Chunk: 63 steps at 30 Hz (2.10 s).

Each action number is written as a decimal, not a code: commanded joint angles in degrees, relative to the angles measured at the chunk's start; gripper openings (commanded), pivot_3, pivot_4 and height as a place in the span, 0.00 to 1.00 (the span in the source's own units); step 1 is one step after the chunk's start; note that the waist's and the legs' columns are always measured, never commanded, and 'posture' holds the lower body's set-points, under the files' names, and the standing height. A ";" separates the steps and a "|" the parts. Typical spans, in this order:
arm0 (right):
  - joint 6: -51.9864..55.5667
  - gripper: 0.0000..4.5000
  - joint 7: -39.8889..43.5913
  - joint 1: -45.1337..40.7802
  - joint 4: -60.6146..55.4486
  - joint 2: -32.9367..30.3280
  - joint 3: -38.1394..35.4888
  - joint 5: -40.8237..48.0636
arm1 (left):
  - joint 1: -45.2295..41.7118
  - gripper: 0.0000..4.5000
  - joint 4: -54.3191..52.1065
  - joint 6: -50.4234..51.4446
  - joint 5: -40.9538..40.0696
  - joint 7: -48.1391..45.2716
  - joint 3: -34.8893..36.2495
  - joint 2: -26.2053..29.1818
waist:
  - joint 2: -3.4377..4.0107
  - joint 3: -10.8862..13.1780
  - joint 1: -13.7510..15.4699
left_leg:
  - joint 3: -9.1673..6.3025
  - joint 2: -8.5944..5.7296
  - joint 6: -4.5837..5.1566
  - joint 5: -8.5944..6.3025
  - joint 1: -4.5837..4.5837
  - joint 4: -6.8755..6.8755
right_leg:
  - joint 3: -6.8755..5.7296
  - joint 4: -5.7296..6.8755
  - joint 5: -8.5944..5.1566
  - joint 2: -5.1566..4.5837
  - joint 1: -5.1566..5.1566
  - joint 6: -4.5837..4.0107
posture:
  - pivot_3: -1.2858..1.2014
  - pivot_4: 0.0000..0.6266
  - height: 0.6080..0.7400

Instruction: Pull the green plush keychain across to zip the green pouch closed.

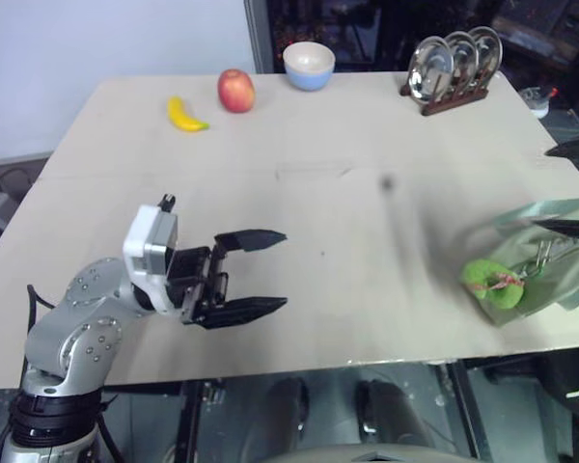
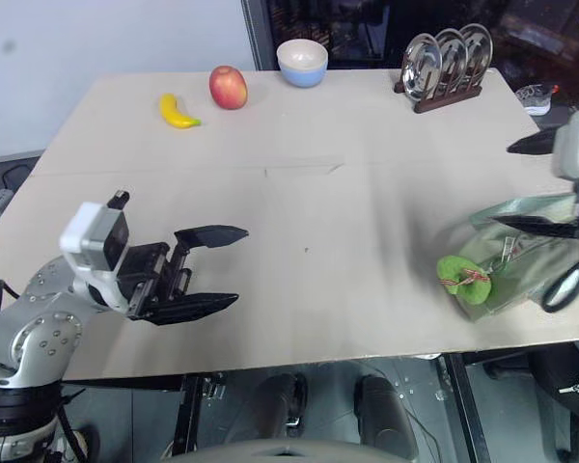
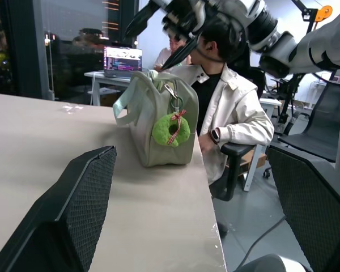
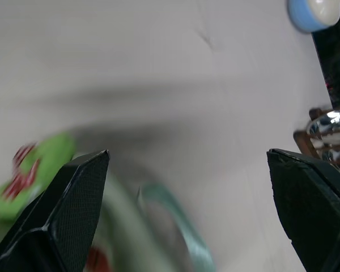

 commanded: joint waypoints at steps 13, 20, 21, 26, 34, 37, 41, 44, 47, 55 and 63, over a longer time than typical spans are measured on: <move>-25.80 1.00 10.80 24.55 12.35 -4.95 -18.18 -15.33 | -4.69 0.97 3.74 -3.62 4.19 -1.25 -2.41 -2.65 | 0.07 0.01 0.06 | 0.06 -0.02 -0.01 0.00 0.01 0.03 | 0.25 0.00 0.00 -0.01 0.03 0.01 | 0.52 0.24 0.95; -28.04 1.00 10.80 20.26 18.01 -8.06 -16.63 -13.47 | -3.79 0.97 2.96 -3.40 3.88 -1.02 -2.01 -2.92 | 0.12 0.02 -0.09 | 0.14 0.01 -0.01 0.00 0.07 0.05 | 0.37 0.01 0.00 0.00 0.04 -0.01 | 0.52 0.24 0.95; -27.17 1.00 10.80 19.40 17.93 -8.49 -16.29 -12.77 | -3.78 0.97 2.91 -3.41 3.88 -0.90 -2.01 -2.97 | 0.20 0.04 -0.11 | 0.14 0.01 -0.01 0.01 0.06 0.05 | 0.38 0.01 0.00 0.00 0.03 -0.01 | 0.52 0.24 0.95; -30.36 1.00 9.99 19.83 19.96 -8.96 -14.49 -14.72 | -3.87 0.97 3.21 -3.76 4.26 -0.67 -2.19 -3.38 | 0.23 0.05 0.10 | 0.12 0.02 -0.01 0.00 0.04 0.05 | 0.37 0.00 0.00 -0.01 0.04 -0.01 | 0.52 0.24 0.95; -34.35 0.84 5.69 18.00 24.15 -7.28 -5.32 -15.51 | -4.46 1.00 3.30 -3.89 4.53 -0.14 -2.20 -3.84 | 0.26 0.06 0.00 | 0.15 -0.01 -0.01 0.01 0.06 0.06 | 0.39 0.00 0.00 -0.01 0.04 -0.01 | 0.52 0.24 0.95; -36.05 0.52 4.85 17.29 25.65 -6.58 -2.98 -15.64 | -4.41 1.00 2.83 -3.65 4.45 0.38 -2.09 -3.87 | 0.26 0.06 -0.01 | 0.18 -0.01 -0.01 0.01 0.06 0.06 | 0.42 0.00 0.00 -0.01 0.04 -0.01 | 0.52 0.24 0.95; -37.95 0.05 2.67 15.52 27.84 -5.50 0.29 -15.96 | -4.39 1.00 2.23 -3.45 4.29 1.23 -2.05 -3.75 | 0.26 0.06 -0.02 | 0.19 -0.01 -0.01 0.01 0.06 0.06 | 0.42 0.00 0.01 0.00 0.04 0.00 | 0.52 0.24 0.95; -37.54 0.02 1.34 13.35 28.89 -4.88 2.30 -15.07 | -4.55 1.00 2.01 -3.40 4.30 1.78 -2.06 -3.78 | 0.26 0.06 -0.07 | 0.21 -0.01 -0.01 0.01 0.09 0.06 | 0.42 0.02 0.01 0.03 0.05 0.00 | 0.52 0.24 0.95; -26.78 0.02 1.91 9.70 24.34 -3.61 3.50 -7.71 | -4.67 1.00 2.09 -3.66 4.49 2.28 -1.97 -3.80 | 0.25 0.06 -0.12 | 0.23 -0.01 -0.01 0.01 0.10 0.09 | 0.43 0.05 0.01 0.03 0.05 0.01 | 0.52 0.24 0.95; 2.57 0.02 -10.15 -14.44 9.90 4.99 17.96 3.24 | -4.42 1.00 1.69 -3.94 5.06 5.15 -1.53 -4.51 | 0.24 0.08 -1.41 | 0.23 0.03 -0.01 0.01 0.14 0.12 | 0.52 0.18 0.02 0.06 0.03 0.01 | 0.52 0.24 0.95; 14.49 0.02 -25.25 -41.44 6.15 31.29 39.29 -6.20 | 2.01 1.00 -0.62 -5.67 7.26 10.86 1.37 -5.59 | 0.19 0.13 -1.46 | 0.30 0.07 -0.03 0.01 -0.06 0.12 | 0.59 0.37 0.17 0.09 -0.33 0.25 | 0.52 0.24 0.95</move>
